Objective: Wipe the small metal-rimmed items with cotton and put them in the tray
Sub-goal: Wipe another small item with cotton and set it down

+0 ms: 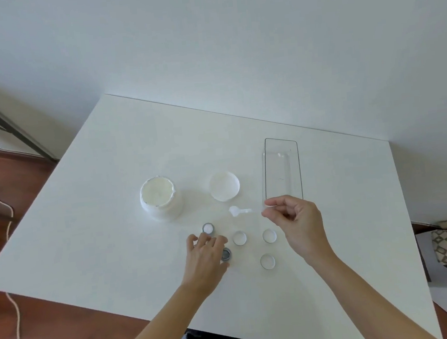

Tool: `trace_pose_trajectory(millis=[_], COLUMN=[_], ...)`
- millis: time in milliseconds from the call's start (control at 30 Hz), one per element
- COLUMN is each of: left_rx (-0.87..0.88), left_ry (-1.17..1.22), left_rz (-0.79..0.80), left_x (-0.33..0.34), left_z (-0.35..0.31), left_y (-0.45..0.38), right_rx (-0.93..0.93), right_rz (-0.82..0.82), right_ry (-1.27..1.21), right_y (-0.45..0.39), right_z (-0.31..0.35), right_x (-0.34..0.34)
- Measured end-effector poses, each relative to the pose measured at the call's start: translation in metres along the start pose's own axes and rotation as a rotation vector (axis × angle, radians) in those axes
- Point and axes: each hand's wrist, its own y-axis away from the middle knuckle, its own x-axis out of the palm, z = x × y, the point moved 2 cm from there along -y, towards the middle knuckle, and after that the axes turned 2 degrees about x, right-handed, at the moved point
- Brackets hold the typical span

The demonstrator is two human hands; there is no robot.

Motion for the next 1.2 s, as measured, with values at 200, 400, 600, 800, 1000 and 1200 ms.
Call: trace_pose_trajectory(millis=[200,400,600,800,1000,1200], left_rx=[-0.159,-0.384,-0.531,-0.488,-0.448,-0.459], left_ry=[0.633,0.939,1.176,1.264,1.298,1.305], left_rz=[-0.128,-0.232,-0.244,-0.216,-0.187,-0.208], left_x=[-0.035,-0.078,-0.104,-0.115,-0.118,-0.122], left_z=[0.008,0.044,0.089,0.12,0.141,0.159], left_y=[0.016,0.042,0.052,0.055,0.055,0.053], right_rx=[0.052,0.012,-0.076,-0.237,-0.524,-0.475], right_rz=[0.031,0.093,0.109,0.102,0.242,0.255], right_ry=[-0.034,0.02,0.115,0.4,1.081,1.374], right_y=[-0.008,-0.023,-0.039,-0.056,-0.063,-0.064], right_z=[0.01,0.036,0.068,0.085,0.089,0.093], right_x=[0.014,0.064,0.125,0.173,0.206,0.225])
